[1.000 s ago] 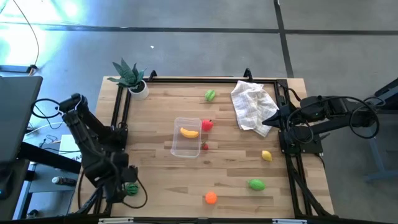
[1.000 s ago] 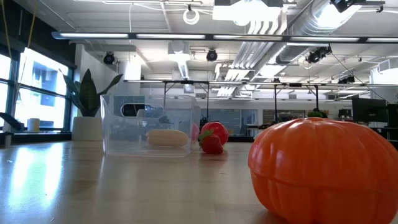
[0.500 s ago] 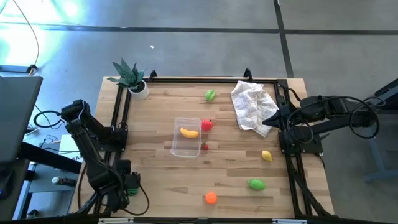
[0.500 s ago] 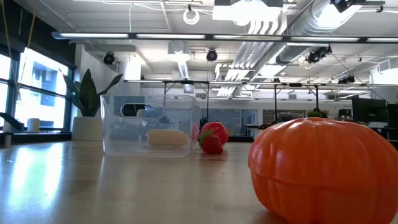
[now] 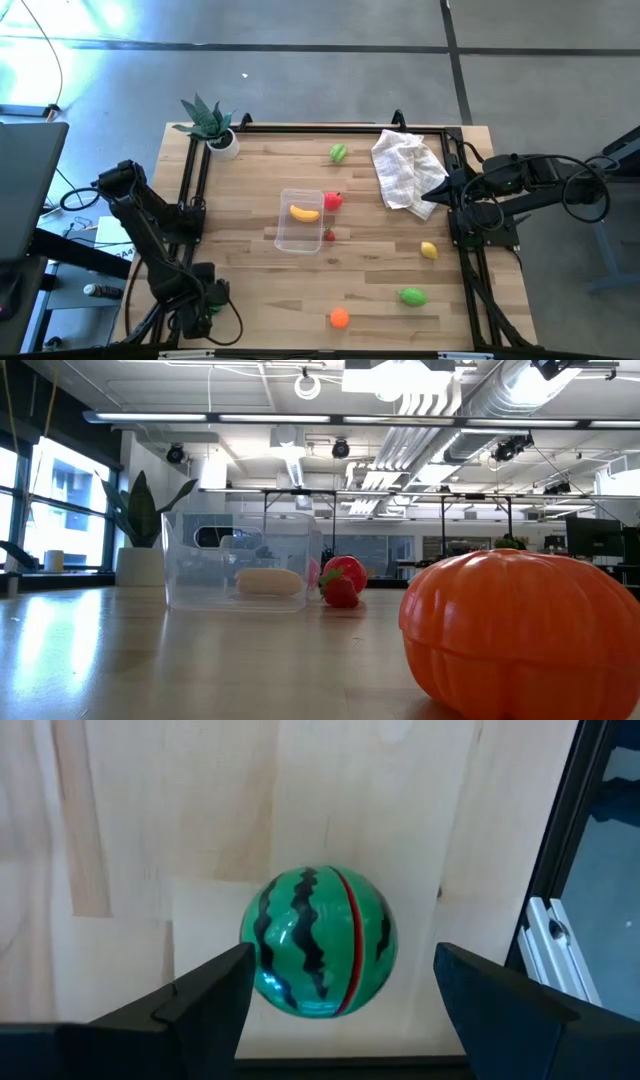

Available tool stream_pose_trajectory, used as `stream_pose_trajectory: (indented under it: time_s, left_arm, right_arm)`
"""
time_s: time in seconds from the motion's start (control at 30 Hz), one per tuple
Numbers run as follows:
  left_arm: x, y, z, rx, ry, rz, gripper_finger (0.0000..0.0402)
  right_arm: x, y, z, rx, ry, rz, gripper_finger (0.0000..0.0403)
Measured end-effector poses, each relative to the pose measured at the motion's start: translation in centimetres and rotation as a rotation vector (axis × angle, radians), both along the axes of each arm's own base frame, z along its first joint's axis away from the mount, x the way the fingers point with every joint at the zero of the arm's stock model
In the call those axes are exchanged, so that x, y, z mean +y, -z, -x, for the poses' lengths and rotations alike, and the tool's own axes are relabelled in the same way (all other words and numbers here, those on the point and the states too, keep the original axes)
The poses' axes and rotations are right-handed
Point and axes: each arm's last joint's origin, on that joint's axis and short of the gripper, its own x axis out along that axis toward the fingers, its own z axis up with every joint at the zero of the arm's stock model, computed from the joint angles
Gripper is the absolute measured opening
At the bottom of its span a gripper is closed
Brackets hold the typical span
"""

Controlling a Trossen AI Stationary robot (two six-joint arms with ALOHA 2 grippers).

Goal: Pick and placing Produce into tupperware
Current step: Put the watermelon into the bin

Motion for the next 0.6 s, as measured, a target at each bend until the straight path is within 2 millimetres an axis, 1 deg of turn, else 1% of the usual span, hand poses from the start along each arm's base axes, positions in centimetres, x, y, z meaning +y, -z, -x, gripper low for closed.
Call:
stream_pose_trajectory:
  time_s: [0.23, 0.6]
  left_arm:
    - [0.2, 1.2, 0.2, 0.008, -0.019, 0.033, 0.0296]
    - [0.2, 2.1, 0.3, -0.004, -0.023, 0.078, 0.0296]
  right_arm:
    - [0.0, 0.0, 0.0, 0.0, 0.0, 0.0, 0.0]
    - [0.0, 0.0, 0.0, 0.0, 0.0, 0.0, 0.0]
